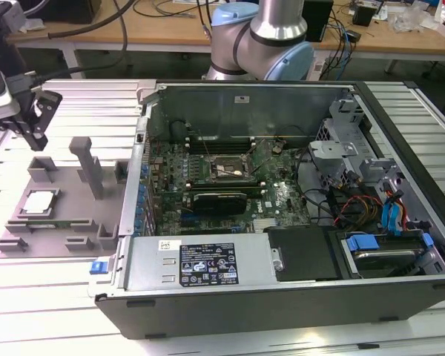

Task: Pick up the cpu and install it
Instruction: 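Reach for the cpu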

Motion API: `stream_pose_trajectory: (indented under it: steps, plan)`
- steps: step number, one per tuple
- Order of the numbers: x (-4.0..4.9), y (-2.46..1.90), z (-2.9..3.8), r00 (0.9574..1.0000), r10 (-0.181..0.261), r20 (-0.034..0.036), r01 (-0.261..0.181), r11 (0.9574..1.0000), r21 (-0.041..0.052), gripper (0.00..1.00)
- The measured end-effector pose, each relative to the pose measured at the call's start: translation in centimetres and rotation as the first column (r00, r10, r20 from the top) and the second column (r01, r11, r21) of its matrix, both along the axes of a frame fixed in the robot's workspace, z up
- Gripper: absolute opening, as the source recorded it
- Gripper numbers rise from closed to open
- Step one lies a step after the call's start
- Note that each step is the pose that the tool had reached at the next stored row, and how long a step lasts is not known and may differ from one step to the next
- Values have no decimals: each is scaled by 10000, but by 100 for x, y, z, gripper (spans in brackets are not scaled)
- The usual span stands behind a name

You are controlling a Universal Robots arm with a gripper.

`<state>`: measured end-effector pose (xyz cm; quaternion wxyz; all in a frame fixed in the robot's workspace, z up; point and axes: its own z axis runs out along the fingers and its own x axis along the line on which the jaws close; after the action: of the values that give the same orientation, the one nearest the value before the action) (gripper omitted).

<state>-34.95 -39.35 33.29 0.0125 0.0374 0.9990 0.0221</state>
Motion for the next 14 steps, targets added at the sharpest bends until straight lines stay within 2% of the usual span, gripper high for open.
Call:
stream_pose_trajectory:
  steps: [4, 11, 14]
  plan:
    - [-51, 1, -50, 10000, 0, -2, 0, 10000, -1, 11]
    - [-201, 7, -188, 10000, 0, -3, 0, 10000, 0, 11]
    - [-240, 8, -225, 10000, 0, -5, 0, 10000, 0, 11]
